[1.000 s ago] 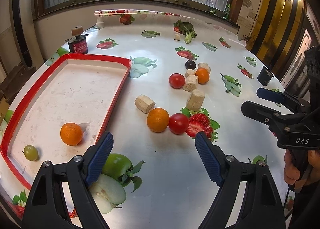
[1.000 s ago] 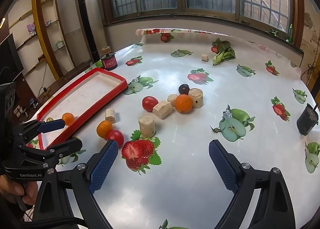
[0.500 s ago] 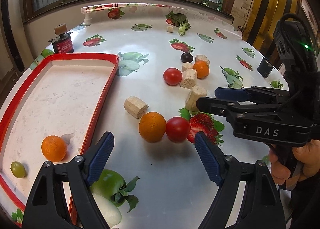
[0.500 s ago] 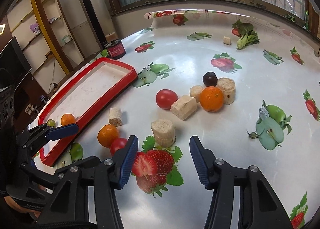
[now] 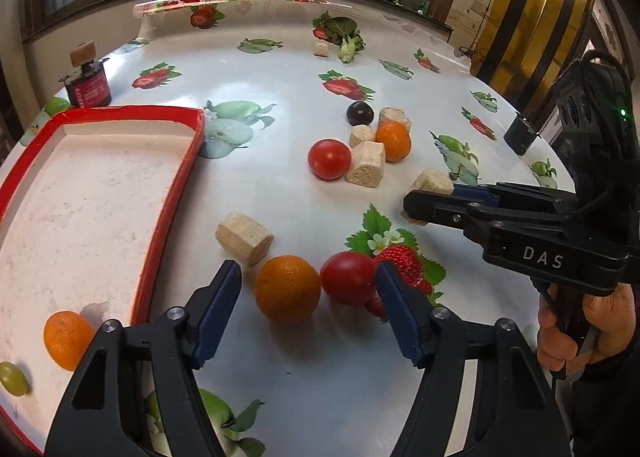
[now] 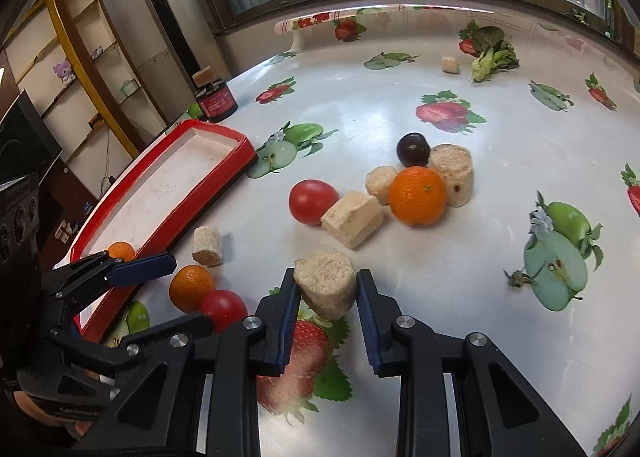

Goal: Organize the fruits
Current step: 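Grasp a beige cork block with the right gripper while the left gripper approaches the tomato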

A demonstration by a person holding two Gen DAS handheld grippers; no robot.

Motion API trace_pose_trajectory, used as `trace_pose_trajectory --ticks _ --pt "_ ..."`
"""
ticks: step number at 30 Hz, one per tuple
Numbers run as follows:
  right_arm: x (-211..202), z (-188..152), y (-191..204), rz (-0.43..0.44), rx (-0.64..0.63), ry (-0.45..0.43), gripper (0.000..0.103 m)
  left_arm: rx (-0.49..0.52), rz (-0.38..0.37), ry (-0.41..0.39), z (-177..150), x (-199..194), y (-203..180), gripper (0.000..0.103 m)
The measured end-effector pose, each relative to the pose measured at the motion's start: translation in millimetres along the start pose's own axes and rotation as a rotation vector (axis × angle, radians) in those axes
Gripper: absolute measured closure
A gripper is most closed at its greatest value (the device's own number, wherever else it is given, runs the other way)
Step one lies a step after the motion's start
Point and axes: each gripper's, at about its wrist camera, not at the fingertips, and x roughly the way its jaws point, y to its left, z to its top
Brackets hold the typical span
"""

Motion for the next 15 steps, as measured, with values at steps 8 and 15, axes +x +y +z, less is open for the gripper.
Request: trace_pose_trajectory --ticks 8,15 --pt "-27 -6 -19 -0.03 0.03 -0.035 0.074 0.037 -0.051 -0.006 1 -3 1 0.045" --pt "-33 -9 -22 -0.038 0.042 -0.043 0.074 0.047 -0.092 0.019 -3 -7 10 0.05"
